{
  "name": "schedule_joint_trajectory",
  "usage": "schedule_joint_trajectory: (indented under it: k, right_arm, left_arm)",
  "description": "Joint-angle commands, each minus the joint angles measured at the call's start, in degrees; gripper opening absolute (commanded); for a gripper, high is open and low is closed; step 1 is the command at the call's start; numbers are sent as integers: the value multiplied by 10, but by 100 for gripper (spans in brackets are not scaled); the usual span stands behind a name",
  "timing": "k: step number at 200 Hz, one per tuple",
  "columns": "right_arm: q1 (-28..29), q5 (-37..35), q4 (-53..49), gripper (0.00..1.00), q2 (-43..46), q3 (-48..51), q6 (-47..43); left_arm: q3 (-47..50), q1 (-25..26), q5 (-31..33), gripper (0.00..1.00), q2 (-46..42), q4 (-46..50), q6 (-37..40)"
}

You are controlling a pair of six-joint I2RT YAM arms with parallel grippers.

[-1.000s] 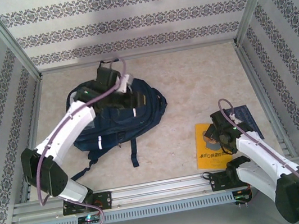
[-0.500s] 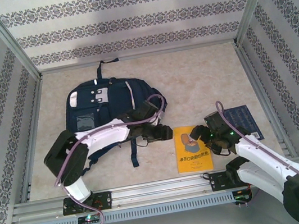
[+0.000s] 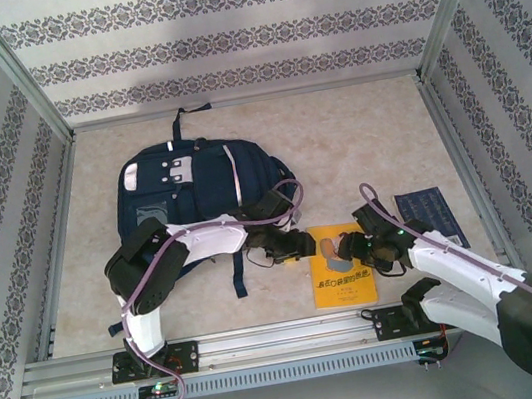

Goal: Pack the student bag

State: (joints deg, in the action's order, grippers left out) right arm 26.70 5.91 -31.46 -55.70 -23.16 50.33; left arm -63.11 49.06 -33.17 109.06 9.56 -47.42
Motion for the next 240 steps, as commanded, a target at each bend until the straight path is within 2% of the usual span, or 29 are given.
schedule_joint_trajectory:
  k: [1, 22, 60, 122, 218, 229, 240]
  right_arm:
    - [20, 81, 54, 63, 3, -8, -19]
    - [21, 92, 54, 55, 20, -13, -20]
    - [21, 103, 42, 47, 34, -24, -22]
    - [26, 126, 46, 26, 56, -26, -17]
    - [27, 171, 166, 24, 56, 14, 45]
    - [27, 167, 163, 21, 51, 14, 41]
    - [27, 152, 143, 14, 52, 10, 32]
  left_arm:
    - [-14, 16, -18, 52, 18, -19, -7]
    - [-18, 19, -21, 51, 21, -16, -5]
    - [-24, 21, -17, 50, 16, 1, 8]
    - [-11, 21, -19, 49, 15, -6, 7]
    - [-12, 28, -25, 47, 20, -11, 5]
    - [-13, 28, -25, 47, 20, -9, 6]
    - [-15, 28, -23, 47, 16, -1, 9]
